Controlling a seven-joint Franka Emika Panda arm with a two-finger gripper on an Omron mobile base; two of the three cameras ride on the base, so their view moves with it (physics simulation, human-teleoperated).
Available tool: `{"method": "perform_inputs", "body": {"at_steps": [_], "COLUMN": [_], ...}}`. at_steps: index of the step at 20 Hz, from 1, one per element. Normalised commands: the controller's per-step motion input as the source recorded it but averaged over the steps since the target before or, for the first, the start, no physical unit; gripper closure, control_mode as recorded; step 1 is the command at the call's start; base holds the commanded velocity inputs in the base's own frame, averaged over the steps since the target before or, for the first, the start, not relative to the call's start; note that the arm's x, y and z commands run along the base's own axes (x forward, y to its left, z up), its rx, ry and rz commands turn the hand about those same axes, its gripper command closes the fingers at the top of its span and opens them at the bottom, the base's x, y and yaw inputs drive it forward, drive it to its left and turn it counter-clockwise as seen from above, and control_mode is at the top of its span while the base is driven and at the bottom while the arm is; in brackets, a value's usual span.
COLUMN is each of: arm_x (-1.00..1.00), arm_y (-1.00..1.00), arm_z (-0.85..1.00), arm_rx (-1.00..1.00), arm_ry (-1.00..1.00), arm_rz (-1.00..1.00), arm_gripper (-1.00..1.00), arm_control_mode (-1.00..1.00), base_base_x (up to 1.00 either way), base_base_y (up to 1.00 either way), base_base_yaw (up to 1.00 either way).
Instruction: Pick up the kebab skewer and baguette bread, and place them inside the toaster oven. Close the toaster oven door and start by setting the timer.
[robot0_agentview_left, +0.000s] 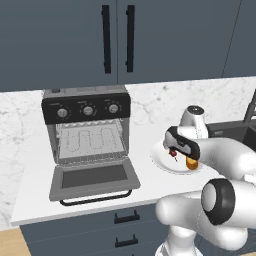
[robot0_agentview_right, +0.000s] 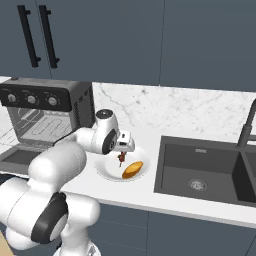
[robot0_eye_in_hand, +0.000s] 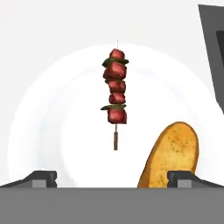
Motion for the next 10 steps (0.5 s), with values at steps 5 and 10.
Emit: {"method": "perform_inputs", "body": {"at_steps": [5,10], "arm_x": [0.7,0.3], "arm_y": [-0.07,0.0], "arm_z": [-0.4,-0.48], "arm_rx": [0.01,0.0], "arm_ry": [0.11,0.14], "arm_rz": [0.01,0.0], "arm_gripper": [-1.0,-1.0], "arm_control_mode": [-1.0,-1.0], "base_base_x": [0.0,0.0], "base_base_y": [0.0,0.0], "base_base_yaw": [0.0,0.0]}}
